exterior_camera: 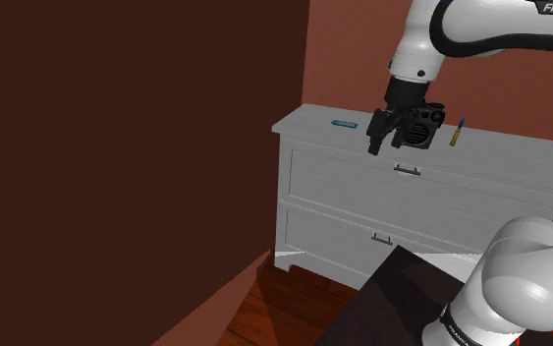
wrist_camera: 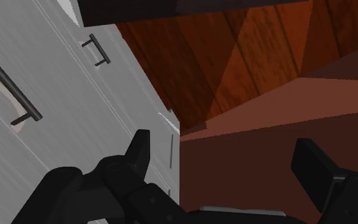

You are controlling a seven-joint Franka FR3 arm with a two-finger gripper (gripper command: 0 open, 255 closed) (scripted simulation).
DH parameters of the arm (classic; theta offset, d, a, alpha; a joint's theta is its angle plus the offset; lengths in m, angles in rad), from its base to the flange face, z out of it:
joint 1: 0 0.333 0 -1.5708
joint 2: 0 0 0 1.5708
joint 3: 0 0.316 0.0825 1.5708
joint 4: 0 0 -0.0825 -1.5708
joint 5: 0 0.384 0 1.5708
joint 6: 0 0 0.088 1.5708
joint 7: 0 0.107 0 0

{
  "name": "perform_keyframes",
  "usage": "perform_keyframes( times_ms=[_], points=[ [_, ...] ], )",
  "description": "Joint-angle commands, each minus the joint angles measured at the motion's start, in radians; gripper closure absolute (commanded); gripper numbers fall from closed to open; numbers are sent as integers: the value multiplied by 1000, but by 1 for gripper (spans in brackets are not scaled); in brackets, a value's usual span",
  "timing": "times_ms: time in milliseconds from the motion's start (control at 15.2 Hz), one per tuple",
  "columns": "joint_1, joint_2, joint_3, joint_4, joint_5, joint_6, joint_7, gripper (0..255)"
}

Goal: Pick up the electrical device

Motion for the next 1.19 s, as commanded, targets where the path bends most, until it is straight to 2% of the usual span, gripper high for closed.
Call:
perform_keyframes(
  times_ms=[0, 594, 1122],
  points=[
    [0, 0, 0, 0, 0, 0, 0, 0],
    [1, 14, -257, 106, -95, 7, -343, 0],
    [68, 132, -509, 306, -107, 7, -653, 0]
  ],
)
